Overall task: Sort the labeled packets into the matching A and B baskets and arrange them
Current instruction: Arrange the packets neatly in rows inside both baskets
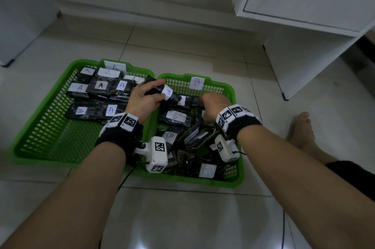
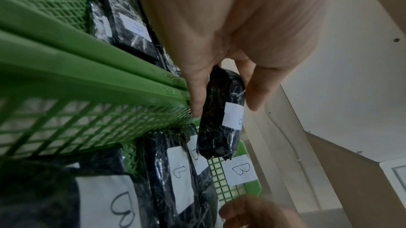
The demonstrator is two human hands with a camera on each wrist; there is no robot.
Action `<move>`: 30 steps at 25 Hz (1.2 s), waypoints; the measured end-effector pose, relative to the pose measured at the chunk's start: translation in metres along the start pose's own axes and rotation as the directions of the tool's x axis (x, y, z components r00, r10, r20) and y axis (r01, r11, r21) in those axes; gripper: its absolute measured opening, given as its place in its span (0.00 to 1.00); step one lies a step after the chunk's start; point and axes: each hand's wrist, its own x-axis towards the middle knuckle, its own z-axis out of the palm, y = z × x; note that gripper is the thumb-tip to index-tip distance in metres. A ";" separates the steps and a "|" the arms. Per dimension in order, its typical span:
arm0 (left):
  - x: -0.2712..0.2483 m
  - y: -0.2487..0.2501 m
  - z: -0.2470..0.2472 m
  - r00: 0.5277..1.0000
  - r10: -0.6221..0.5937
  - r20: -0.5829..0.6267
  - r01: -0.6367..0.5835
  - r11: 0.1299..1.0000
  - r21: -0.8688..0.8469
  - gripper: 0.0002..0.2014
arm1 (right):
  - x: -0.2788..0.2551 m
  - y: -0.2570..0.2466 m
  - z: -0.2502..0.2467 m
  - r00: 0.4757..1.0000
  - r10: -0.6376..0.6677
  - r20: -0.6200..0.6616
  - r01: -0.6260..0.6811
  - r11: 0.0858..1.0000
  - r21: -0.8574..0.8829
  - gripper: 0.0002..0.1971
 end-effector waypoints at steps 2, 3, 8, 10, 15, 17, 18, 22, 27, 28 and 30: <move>0.000 0.001 0.000 1.000 -0.019 0.000 0.019 0.999 -0.026 0.22 | 0.004 -0.014 -0.007 1.000 -0.023 -0.020 0.023 0.999 0.032 0.12; -0.001 0.002 0.000 1.000 -0.026 -0.005 0.025 0.999 -0.037 0.21 | 0.007 -0.022 -0.009 1.000 -0.024 -0.012 0.025 0.998 0.051 0.10; -0.006 0.008 0.004 0.999 -0.047 -0.025 0.045 0.995 -0.090 0.21 | 0.013 -0.044 0.002 0.994 -0.080 0.071 0.077 0.996 0.048 0.23; -0.006 0.008 0.004 0.998 -0.057 -0.027 0.055 0.994 -0.094 0.21 | 0.013 -0.043 0.011 0.995 -0.091 0.043 0.089 0.995 0.032 0.25; -0.006 0.009 0.001 0.996 -0.086 -0.022 0.083 0.990 -0.111 0.20 | 0.010 -0.038 0.003 0.999 -0.027 0.030 0.024 0.995 0.097 0.26; -0.005 0.009 -0.001 0.997 -0.074 -0.015 0.073 0.993 -0.095 0.20 | 0.003 -0.028 -0.004 0.997 0.070 -0.015 -0.063 0.962 0.266 0.25; -0.006 0.009 -0.001 0.998 -0.068 -0.008 0.067 0.994 -0.085 0.20 | -0.002 -0.022 -0.008 0.993 0.110 -0.041 -0.086 0.922 0.377 0.25; -0.016 0.016 0.009 0.991 -0.099 0.090 0.109 0.988 -0.112 0.23 | -0.034 -0.008 -0.018 0.978 0.067 -0.198 0.083 0.745 0.661 0.42; -0.026 0.022 0.029 0.946 -0.137 0.295 0.172 0.980 -0.098 0.21 | -0.051 -0.008 -0.008 0.929 0.044 -0.367 0.201 0.773 0.602 0.35; -0.027 0.023 0.032 0.945 -0.137 0.296 0.164 0.984 -0.070 0.18 | -0.052 -0.002 -0.008 0.927 0.081 -0.366 0.178 0.764 0.621 0.32; -0.027 0.022 0.038 0.964 -0.135 0.228 0.131 0.991 0.032 0.14 | -0.058 0.014 -0.010 0.929 0.183 -0.321 0.090 0.731 0.677 0.31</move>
